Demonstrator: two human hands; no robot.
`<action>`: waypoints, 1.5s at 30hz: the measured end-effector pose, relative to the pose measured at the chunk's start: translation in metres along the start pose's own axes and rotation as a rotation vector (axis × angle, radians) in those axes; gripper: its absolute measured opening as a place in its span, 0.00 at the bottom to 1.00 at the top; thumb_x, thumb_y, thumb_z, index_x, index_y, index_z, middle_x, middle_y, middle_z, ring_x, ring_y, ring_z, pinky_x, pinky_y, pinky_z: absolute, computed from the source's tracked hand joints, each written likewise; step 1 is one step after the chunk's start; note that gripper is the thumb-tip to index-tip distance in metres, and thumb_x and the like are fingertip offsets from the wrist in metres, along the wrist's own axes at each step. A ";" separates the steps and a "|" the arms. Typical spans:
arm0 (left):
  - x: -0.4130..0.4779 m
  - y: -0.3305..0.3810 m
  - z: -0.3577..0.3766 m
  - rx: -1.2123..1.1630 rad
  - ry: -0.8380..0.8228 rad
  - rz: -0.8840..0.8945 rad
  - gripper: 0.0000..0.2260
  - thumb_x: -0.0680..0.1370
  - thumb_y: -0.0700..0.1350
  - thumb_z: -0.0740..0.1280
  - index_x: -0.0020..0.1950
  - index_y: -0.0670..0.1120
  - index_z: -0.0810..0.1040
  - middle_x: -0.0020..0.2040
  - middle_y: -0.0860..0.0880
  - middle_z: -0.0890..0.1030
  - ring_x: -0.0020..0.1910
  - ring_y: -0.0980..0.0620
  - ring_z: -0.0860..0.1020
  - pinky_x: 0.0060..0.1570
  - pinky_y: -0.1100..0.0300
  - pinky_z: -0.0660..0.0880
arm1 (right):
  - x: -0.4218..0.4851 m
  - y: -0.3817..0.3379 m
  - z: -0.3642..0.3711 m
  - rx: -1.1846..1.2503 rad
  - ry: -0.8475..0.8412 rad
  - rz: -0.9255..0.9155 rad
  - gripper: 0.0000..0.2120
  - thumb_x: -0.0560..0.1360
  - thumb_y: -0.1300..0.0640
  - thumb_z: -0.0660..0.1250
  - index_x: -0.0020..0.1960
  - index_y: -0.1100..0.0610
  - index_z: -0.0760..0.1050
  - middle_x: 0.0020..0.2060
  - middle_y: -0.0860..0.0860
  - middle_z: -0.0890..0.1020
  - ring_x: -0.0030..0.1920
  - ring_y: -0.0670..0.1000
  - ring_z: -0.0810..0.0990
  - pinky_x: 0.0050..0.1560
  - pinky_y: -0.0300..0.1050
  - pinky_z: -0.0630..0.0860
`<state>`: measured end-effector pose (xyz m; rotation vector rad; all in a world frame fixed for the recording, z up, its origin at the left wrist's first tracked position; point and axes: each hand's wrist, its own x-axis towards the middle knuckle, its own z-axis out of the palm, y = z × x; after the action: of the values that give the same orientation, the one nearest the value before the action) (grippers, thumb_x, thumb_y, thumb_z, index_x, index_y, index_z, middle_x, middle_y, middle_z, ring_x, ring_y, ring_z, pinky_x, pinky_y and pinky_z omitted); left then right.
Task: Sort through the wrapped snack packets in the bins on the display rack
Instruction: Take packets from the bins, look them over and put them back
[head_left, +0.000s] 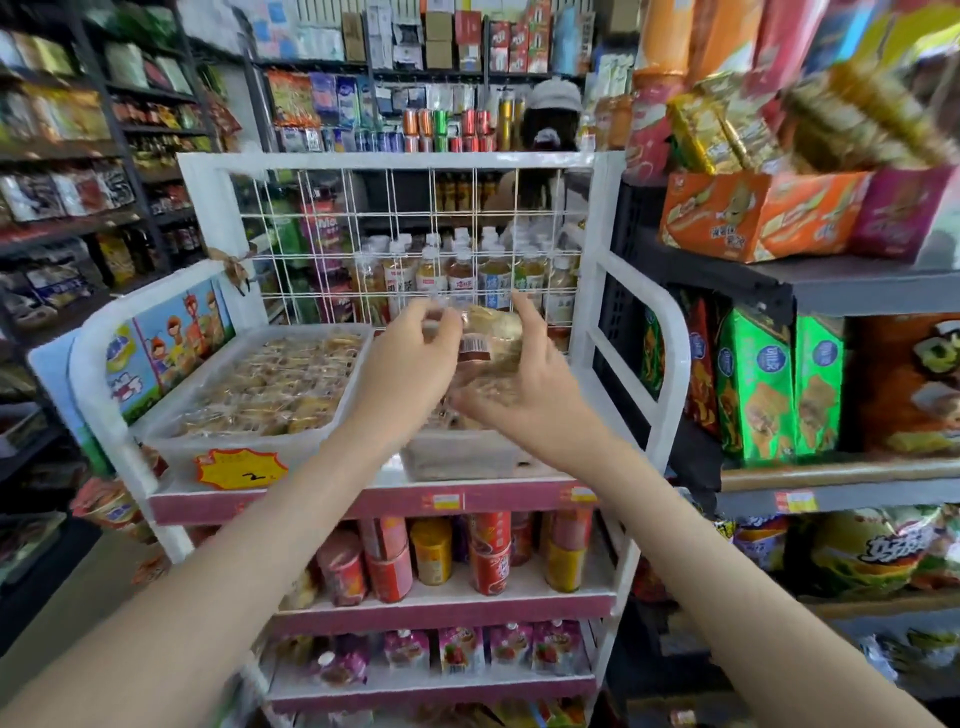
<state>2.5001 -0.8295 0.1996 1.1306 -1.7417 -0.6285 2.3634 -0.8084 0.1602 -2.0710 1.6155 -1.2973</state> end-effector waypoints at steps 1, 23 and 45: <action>0.010 0.003 0.002 0.029 -0.010 0.021 0.13 0.82 0.54 0.58 0.62 0.51 0.74 0.47 0.49 0.81 0.43 0.46 0.82 0.45 0.49 0.80 | 0.011 0.000 0.000 -0.011 -0.013 -0.004 0.48 0.67 0.37 0.71 0.75 0.46 0.44 0.67 0.52 0.67 0.65 0.53 0.70 0.67 0.53 0.66; 0.229 -0.158 0.053 1.087 -1.098 0.092 0.43 0.76 0.71 0.50 0.79 0.45 0.37 0.80 0.45 0.43 0.78 0.43 0.49 0.75 0.49 0.47 | 0.220 0.171 0.045 -0.181 -0.329 0.223 0.17 0.71 0.55 0.74 0.54 0.48 0.69 0.49 0.45 0.76 0.49 0.48 0.75 0.40 0.32 0.67; 0.249 -0.178 0.071 1.127 -1.040 0.162 0.37 0.76 0.70 0.50 0.76 0.45 0.60 0.74 0.44 0.57 0.75 0.42 0.52 0.73 0.46 0.54 | 0.231 0.173 0.067 -0.780 -0.778 0.132 0.23 0.83 0.45 0.46 0.56 0.52 0.79 0.50 0.48 0.76 0.60 0.51 0.65 0.57 0.51 0.57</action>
<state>2.4759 -1.1354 0.1338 1.4493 -3.2667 -0.0157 2.2979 -1.0955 0.1276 -2.3163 1.9189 0.2878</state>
